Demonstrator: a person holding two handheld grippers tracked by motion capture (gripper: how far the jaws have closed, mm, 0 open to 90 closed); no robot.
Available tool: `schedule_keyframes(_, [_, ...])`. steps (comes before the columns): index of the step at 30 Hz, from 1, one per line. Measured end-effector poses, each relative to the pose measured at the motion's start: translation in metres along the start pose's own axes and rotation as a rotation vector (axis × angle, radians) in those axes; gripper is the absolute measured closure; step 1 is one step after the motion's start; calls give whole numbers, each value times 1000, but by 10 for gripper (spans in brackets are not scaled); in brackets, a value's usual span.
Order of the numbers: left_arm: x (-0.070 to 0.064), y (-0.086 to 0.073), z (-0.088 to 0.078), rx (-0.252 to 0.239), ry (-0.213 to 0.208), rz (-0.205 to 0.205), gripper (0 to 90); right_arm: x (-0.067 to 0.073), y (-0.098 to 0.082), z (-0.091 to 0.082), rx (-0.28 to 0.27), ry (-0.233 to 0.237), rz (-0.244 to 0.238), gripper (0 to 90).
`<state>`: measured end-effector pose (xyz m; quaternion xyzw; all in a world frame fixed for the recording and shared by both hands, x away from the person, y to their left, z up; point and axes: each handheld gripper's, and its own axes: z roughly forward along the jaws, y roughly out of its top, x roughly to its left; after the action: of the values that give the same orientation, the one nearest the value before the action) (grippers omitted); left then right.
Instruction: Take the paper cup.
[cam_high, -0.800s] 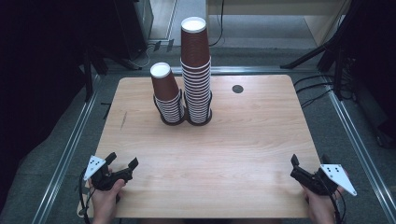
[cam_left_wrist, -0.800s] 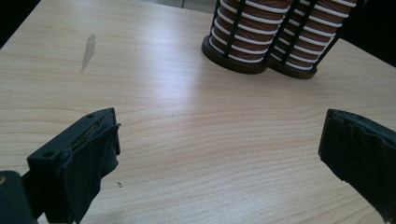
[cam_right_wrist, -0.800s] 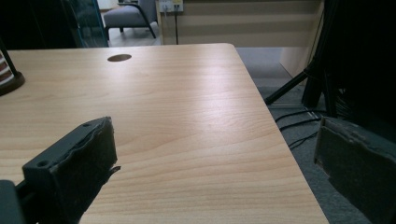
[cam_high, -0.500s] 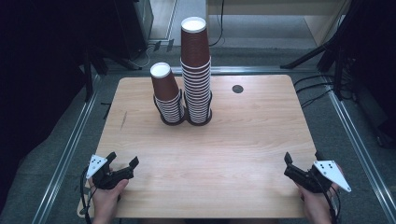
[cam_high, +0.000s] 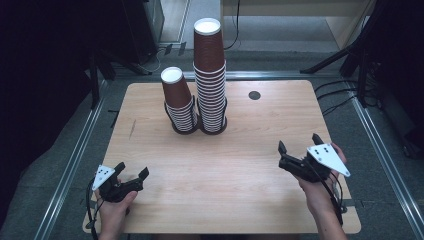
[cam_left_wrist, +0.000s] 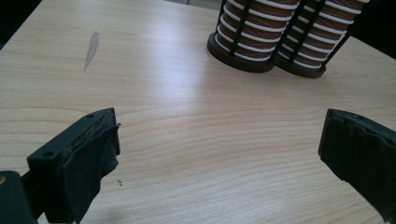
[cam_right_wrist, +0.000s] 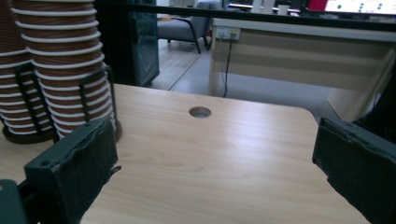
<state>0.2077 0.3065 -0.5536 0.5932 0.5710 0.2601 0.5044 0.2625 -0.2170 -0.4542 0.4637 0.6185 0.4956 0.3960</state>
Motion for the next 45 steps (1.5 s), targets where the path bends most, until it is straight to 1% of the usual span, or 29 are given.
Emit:
schedule_keyframes(1, [1,0,-1,-4,-8,-11,0,9,10,6,-4,14,-23,2])
schedule_keyframes(3, [2,0,-2,-4,-14,-14,0,17,19,12,-10,31,-28,2])
schedule_keyframes(6, [2,-1,-2,-8,-19,-18,0,27,30,19,-22,37,-36,2])
schedule_keyframes(9, [2,-1,-2,-8,-23,-26,0,34,40,27,-33,51,-16,2])
schedule_keyframes(13, [3,0,-2,-9,-25,-31,0,45,52,33,-56,64,-10,2])
schedule_keyframes(14, [3,-1,-2,-9,-26,-32,0,45,52,33,-56,64,-10,2])
schedule_keyframes(15, [3,-1,-2,-9,-27,-33,0,51,59,35,-63,78,-12,2])
schedule_keyframes(16, [3,-1,-2,-10,-29,-34,0,51,59,35,-63,78,-12,2])
schedule_keyframes(19, [4,0,-2,-12,-33,-38,0,58,69,41,-65,105,4,2])
schedule_keyframes(22, [4,0,-2,-9,-33,-37,0,62,73,43,-64,105,4,2])
schedule_keyframes(23, [4,0,-2,-6,-32,-36,0,66,77,44,-68,117,12,3])
schedule_keyframes(25, [4,0,-1,-7,-28,-36,0,67,77,44,-67,122,13,4])
schedule_keyframes(26, [4,0,-1,-6,-24,-37,0,72,79,46,-62,120,-5,4])
schedule_keyframes(27, [3,0,-1,-5,-22,-35,0,74,80,47,-58,122,-12,4])
schedule_keyframes(31, [3,0,-1,-4,-22,-29,0,83,85,49,-56,130,-17,4])
schedule_keyframes(32, [3,0,0,-4,-22,-30,0,83,85,49,-56,130,-17,4])
schedule_keyframes(36, [4,1,1,1,-28,-39,0,97,96,52,-62,151,-37,4])
schedule_keyframes(39, [5,2,2,3,-27,-40,0,101,100,54,-71,160,-30,4])
schedule_keyframes(40, [5,2,2,3,-28,-40,0,105,105,56,-73,167,-26,4])
schedule_keyframes(41, [5,2,2,3,-28,-40,0,105,105,56,-73,167,-26,4])
schedule_keyframes(42, [4,2,3,6,-26,-35,0,108,108,58,-76,173,-23,4])
schedule_keyframes(44, [4,2,3,7,-24,-32,0,111,110,59,-76,178,-21,4])
schedule_keyframes(45, [3,1,3,9,-21,-22,0,115,112,62,-75,185,-31,4])
